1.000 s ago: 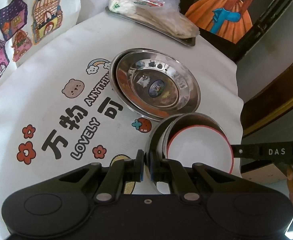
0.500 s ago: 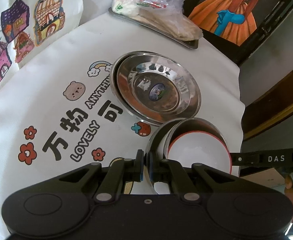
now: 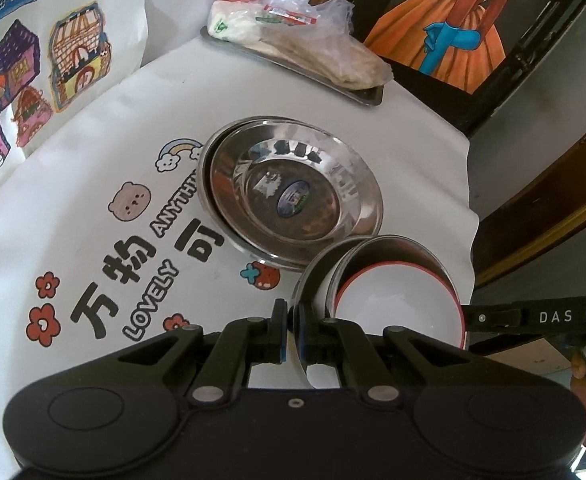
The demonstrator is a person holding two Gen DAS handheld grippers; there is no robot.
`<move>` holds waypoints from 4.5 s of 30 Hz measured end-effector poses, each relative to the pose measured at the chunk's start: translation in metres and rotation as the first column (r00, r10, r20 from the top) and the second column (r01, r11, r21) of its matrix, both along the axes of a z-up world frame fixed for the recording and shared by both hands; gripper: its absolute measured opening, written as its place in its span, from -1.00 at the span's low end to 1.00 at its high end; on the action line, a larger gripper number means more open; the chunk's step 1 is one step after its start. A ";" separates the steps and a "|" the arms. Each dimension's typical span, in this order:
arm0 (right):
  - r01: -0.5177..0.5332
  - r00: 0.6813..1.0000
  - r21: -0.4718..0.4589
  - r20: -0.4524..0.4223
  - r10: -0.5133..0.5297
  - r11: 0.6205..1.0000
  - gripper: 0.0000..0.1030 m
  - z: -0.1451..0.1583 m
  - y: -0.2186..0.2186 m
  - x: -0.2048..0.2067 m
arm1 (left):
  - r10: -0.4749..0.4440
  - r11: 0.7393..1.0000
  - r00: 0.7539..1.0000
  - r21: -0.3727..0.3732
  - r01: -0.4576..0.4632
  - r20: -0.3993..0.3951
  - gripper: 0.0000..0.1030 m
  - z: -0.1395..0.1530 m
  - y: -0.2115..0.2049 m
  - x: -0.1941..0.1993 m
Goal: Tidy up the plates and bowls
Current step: 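Lower the held bowl stack onto the stack of steel plates, then open both tools to release the bowl stack on the plates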
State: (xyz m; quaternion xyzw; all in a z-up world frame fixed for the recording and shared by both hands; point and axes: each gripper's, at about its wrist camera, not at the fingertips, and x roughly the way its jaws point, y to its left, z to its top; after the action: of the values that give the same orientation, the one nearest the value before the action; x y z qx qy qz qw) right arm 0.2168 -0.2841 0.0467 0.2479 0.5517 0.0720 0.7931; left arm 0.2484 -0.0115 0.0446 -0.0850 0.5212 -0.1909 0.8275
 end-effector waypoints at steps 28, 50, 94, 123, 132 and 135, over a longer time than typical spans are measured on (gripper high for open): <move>0.018 0.999 -0.003 0.044 -0.017 1.000 -0.87 0.017 -0.011 0.015 | 0.003 1.000 0.999 -0.010 -0.002 0.042 -0.96 0.018 -0.012 0.020; 0.000 0.996 -0.007 0.091 0.000 1.000 -0.87 0.034 -0.005 0.070 | 0.059 0.998 0.994 -0.016 -0.058 0.097 -0.96 0.038 -0.007 0.060; -0.038 0.999 -0.045 0.037 0.040 0.998 -0.86 -0.002 0.017 0.124 | 0.118 0.993 0.993 -0.007 -0.118 0.027 -0.96 -0.005 0.007 0.110; -0.031 0.935 -0.307 0.326 0.136 0.951 0.02 0.008 0.035 0.087 | 0.225 0.974 0.968 -0.057 -0.220 0.106 -0.21 -0.022 0.031 0.084; 0.002 0.886 -0.346 0.435 0.158 0.938 0.28 0.019 0.047 0.051 | 0.281 0.960 0.938 -0.078 -0.270 0.203 0.27 -0.013 0.043 0.058; 0.010 0.872 -0.341 0.464 0.159 0.940 0.36 0.023 0.049 0.038 | 0.293 0.956 0.931 -0.095 -0.278 0.219 0.33 -0.006 0.048 0.050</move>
State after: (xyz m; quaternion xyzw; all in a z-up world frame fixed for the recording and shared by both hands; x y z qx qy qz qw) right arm 0.2553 -0.2350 0.0702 0.0625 0.3489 0.0686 0.9326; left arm 0.2984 0.0362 0.0382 -0.1628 0.3975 -0.0934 0.8982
